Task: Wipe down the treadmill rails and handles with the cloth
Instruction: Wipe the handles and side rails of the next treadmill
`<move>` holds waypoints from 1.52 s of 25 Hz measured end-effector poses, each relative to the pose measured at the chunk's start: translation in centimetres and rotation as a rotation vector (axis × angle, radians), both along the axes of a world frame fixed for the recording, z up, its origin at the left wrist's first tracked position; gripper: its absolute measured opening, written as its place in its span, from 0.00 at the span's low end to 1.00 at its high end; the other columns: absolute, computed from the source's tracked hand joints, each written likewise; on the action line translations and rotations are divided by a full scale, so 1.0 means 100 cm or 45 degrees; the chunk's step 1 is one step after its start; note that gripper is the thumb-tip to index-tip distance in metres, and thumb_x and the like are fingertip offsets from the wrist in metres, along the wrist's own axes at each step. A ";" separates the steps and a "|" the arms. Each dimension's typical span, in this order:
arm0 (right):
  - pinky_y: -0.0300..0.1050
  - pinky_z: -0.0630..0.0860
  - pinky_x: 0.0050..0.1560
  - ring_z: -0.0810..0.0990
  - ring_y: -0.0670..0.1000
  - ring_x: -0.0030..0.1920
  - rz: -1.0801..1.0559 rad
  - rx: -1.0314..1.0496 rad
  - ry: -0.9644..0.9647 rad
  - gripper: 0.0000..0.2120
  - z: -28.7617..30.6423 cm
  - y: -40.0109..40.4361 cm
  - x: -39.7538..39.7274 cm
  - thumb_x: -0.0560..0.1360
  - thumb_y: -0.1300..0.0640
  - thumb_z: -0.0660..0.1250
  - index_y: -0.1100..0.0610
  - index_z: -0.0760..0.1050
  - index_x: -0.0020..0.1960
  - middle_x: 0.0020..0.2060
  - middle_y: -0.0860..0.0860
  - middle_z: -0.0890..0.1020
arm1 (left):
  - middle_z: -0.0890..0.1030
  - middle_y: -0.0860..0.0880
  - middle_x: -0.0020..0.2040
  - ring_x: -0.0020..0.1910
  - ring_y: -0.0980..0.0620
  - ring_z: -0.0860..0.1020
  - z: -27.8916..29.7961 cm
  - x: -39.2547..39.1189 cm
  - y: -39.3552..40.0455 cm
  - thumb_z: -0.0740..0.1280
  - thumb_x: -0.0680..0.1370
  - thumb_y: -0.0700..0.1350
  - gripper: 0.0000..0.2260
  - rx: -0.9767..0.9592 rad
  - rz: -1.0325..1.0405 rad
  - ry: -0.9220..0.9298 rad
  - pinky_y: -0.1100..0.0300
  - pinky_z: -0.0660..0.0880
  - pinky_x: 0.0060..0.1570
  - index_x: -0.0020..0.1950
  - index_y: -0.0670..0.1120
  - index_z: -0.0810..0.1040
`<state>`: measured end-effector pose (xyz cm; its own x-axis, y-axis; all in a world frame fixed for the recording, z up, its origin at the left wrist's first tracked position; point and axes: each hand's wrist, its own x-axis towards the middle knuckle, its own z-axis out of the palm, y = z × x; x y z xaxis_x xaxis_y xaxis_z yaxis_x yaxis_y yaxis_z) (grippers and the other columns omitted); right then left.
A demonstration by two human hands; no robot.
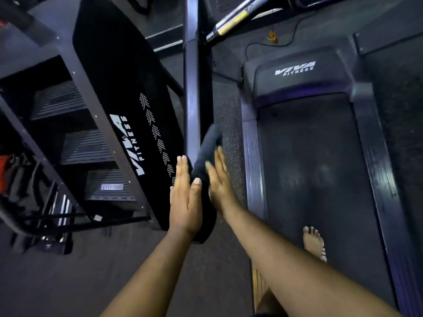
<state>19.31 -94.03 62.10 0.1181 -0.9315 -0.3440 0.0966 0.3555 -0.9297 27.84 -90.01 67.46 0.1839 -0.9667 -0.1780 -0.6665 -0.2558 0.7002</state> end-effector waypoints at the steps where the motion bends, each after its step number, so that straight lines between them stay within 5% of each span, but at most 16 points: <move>1: 0.53 0.47 0.80 0.45 0.45 0.80 0.033 -0.103 0.038 0.27 0.000 0.028 -0.002 0.80 0.40 0.52 0.39 0.48 0.77 0.80 0.44 0.48 | 0.50 0.56 0.81 0.79 0.61 0.49 -0.001 0.001 0.001 0.47 0.79 0.70 0.35 -0.026 -0.002 0.004 0.40 0.50 0.78 0.81 0.52 0.49; 5: 0.57 0.46 0.79 0.41 0.52 0.80 0.188 -0.324 0.257 0.33 0.013 -0.007 -0.009 0.79 0.39 0.56 0.40 0.43 0.78 0.80 0.46 0.42 | 0.47 0.58 0.81 0.79 0.63 0.47 0.000 0.001 0.000 0.47 0.79 0.71 0.37 -0.030 0.036 0.014 0.40 0.51 0.78 0.81 0.51 0.44; 9: 0.66 0.59 0.74 0.40 0.57 0.80 0.283 -0.438 0.547 0.31 0.033 -0.123 -0.001 0.79 0.49 0.63 0.40 0.54 0.79 0.80 0.45 0.38 | 0.44 0.62 0.80 0.79 0.63 0.45 0.001 -0.002 0.001 0.46 0.79 0.70 0.36 0.035 0.032 -0.032 0.39 0.51 0.77 0.81 0.54 0.42; 11: 0.70 0.60 0.72 0.42 0.55 0.80 0.234 -0.492 0.496 0.29 0.027 -0.092 -0.004 0.78 0.49 0.60 0.40 0.58 0.78 0.81 0.45 0.41 | 0.43 0.61 0.81 0.79 0.62 0.45 0.000 -0.001 0.002 0.46 0.79 0.70 0.36 0.020 0.033 -0.027 0.39 0.50 0.77 0.81 0.54 0.41; 14: 0.62 0.53 0.77 0.42 0.53 0.80 0.248 -0.538 0.331 0.29 0.015 -0.016 -0.007 0.78 0.43 0.57 0.41 0.58 0.78 0.81 0.46 0.42 | 0.44 0.61 0.80 0.79 0.62 0.45 0.002 -0.001 -0.001 0.48 0.78 0.72 0.35 0.000 0.092 0.055 0.42 0.51 0.78 0.78 0.57 0.40; 20: 0.64 0.52 0.78 0.46 0.54 0.80 0.055 -0.298 0.186 0.33 0.015 -0.114 0.000 0.75 0.38 0.60 0.42 0.57 0.78 0.81 0.51 0.49 | 0.44 0.62 0.80 0.79 0.63 0.45 0.001 -0.002 -0.002 0.46 0.80 0.68 0.36 0.050 0.073 -0.033 0.42 0.49 0.78 0.82 0.50 0.42; 24: 0.51 0.48 0.79 0.45 0.48 0.80 0.102 -0.273 0.075 0.31 0.002 0.001 -0.005 0.77 0.39 0.56 0.41 0.51 0.78 0.81 0.50 0.49 | 0.46 0.64 0.79 0.79 0.64 0.47 0.000 0.000 -0.002 0.47 0.78 0.71 0.39 0.046 0.104 0.007 0.46 0.51 0.79 0.82 0.49 0.45; 27: 0.43 0.43 0.78 0.42 0.45 0.79 0.110 -0.119 -0.007 0.35 -0.004 -0.029 -0.003 0.76 0.36 0.54 0.44 0.47 0.79 0.81 0.50 0.47 | 0.47 0.60 0.80 0.79 0.62 0.47 0.000 -0.001 -0.002 0.47 0.79 0.70 0.39 0.037 0.093 -0.015 0.46 0.51 0.79 0.82 0.48 0.45; 31: 0.58 0.48 0.79 0.45 0.56 0.78 0.085 -0.133 0.065 0.25 -0.017 -0.053 -0.001 0.80 0.60 0.53 0.63 0.59 0.77 0.79 0.63 0.51 | 0.45 0.60 0.80 0.79 0.62 0.45 0.001 -0.004 -0.002 0.46 0.79 0.69 0.38 0.050 0.078 -0.023 0.44 0.49 0.79 0.82 0.49 0.44; 35: 0.44 0.45 0.80 0.43 0.40 0.79 0.047 -0.069 -0.172 0.24 0.002 0.086 -0.014 0.81 0.36 0.51 0.25 0.46 0.73 0.79 0.39 0.46 | 0.47 0.57 0.81 0.79 0.62 0.46 -0.001 0.000 -0.001 0.49 0.80 0.63 0.34 0.041 0.082 0.079 0.48 0.49 0.79 0.81 0.48 0.45; 38: 0.52 0.45 0.80 0.42 0.41 0.79 0.076 -0.130 -0.055 0.30 -0.007 0.058 -0.003 0.77 0.30 0.53 0.26 0.43 0.74 0.80 0.41 0.45 | 0.47 0.55 0.81 0.80 0.60 0.47 -0.003 0.004 -0.002 0.50 0.80 0.62 0.35 0.029 0.089 0.223 0.50 0.48 0.80 0.81 0.46 0.46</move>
<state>18.99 -88.24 61.44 0.1869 -0.9524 -0.2410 0.1188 0.2654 -0.9568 28.23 -90.23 67.21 0.2145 -0.9480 -0.2352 -0.5153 -0.3144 0.7972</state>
